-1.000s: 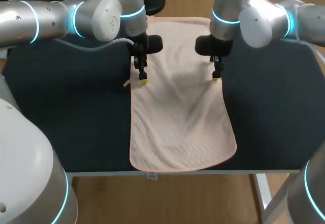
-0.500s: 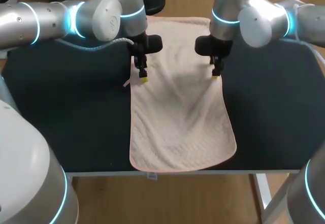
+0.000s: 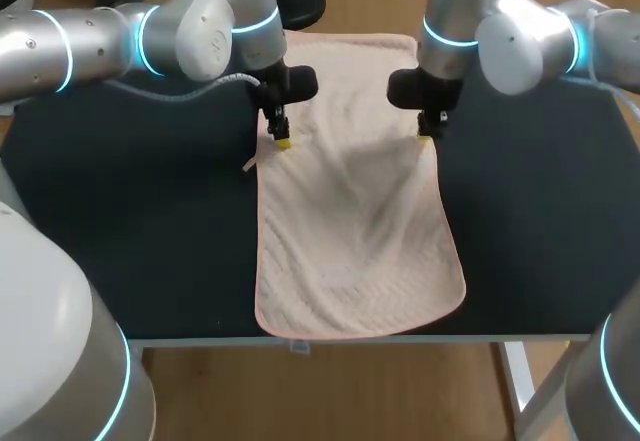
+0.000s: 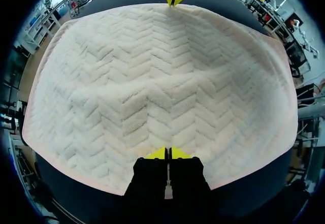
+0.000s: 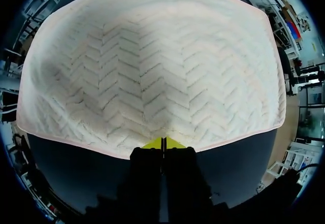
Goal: Fold the towel
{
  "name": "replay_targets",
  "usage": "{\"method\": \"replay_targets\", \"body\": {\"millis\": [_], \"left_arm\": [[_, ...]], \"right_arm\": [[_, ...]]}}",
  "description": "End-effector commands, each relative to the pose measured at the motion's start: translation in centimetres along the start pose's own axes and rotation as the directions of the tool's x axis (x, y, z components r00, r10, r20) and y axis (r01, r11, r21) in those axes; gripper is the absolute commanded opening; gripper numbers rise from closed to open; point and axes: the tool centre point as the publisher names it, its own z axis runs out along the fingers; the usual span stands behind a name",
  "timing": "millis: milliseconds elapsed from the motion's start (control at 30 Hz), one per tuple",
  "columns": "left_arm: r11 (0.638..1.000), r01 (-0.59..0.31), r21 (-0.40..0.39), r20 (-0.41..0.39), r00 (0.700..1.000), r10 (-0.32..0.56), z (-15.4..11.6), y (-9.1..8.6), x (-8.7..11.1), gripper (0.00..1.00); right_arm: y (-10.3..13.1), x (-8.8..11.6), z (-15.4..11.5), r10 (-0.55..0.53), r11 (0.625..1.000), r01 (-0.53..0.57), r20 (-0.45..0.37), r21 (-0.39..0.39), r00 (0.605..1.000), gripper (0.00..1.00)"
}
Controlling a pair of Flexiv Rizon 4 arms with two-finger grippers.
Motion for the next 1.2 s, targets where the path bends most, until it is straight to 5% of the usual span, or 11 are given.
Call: {"method": "replay_targets", "body": {"millis": [33, 267, 300, 333, 367, 400, 433, 800, 1200], "left_arm": [[1.0, 0.0, 0.004, 0.006, 1.0, 0.0, -0.9, 0.2, 0.3, 0.0], [1.0, 0.008, 0.02, 0.025, 1.0, -0.009, -1.9, 0.2, 0.1, 0.0], [1.0, 0.011, 0.012, 0.029, 1.0, -0.011, -1.9, 0.3, 0.1, 0.0], [1.0, 0.017, -0.002, 0.022, 1.0, -0.017, -1.8, 0.3, 0.1, 0.0], [1.0, 0.021, -0.005, 0.024, 1.0, -0.02, -1.8, 0.3, 0.1, 0.12], [1.0, 0.018, 0.016, 0.022, 1.0, -0.019, -1.7, 0.3, 0.1, 0.95], [1.0, 0.018, 0.011, 0.02, 1.0, -0.018, -1.7, 0.3, 0.1, 1.0], [0.995, 0.023, -0.101, 0.009, 1.0, -0.022, 0.7, -0.4, -0.1, 1.0], [0.994, 0.027, -0.105, -0.001, 1.0, -0.027, 1.7, -0.3, 0.0, 1.0]], "right_arm": [[-0.3, 0.0, -1.3, 0.0, 1.0, 0.0, 0.021, -0.004, 1.0, 0.0], [-0.4, -0.5, -1.7, -0.002, 1.0, 0.002, 0.049, -0.013, 0.999, 0.0], [-0.3, -0.5, -1.7, -0.001, 1.0, 0.002, 0.048, -0.014, 0.999, 0.09], [-0.2, -0.6, -1.6, -0.001, 1.0, 0.002, 0.048, -0.014, 0.999, 0.75], [-0.1, -0.6, -1.5, -0.001, 1.0, 0.002, 0.047, -0.014, 0.999, 1.0], [0.0, -0.6, -1.5, -0.001, 1.0, 0.002, 0.045, -0.017, 0.999, 1.0], [0.1, -0.7, -1.5, 0.0, 1.0, 0.001, 0.043, -0.019, 0.999, 1.0], [1.1, -0.5, 0.8, 0.001, 1.0, -0.002, -0.022, -0.027, 1.0, 1.0], [0.8, 0.0, 2.3, 0.001, 1.0, -0.002, -0.063, -0.013, 0.998, 1.0]]}}
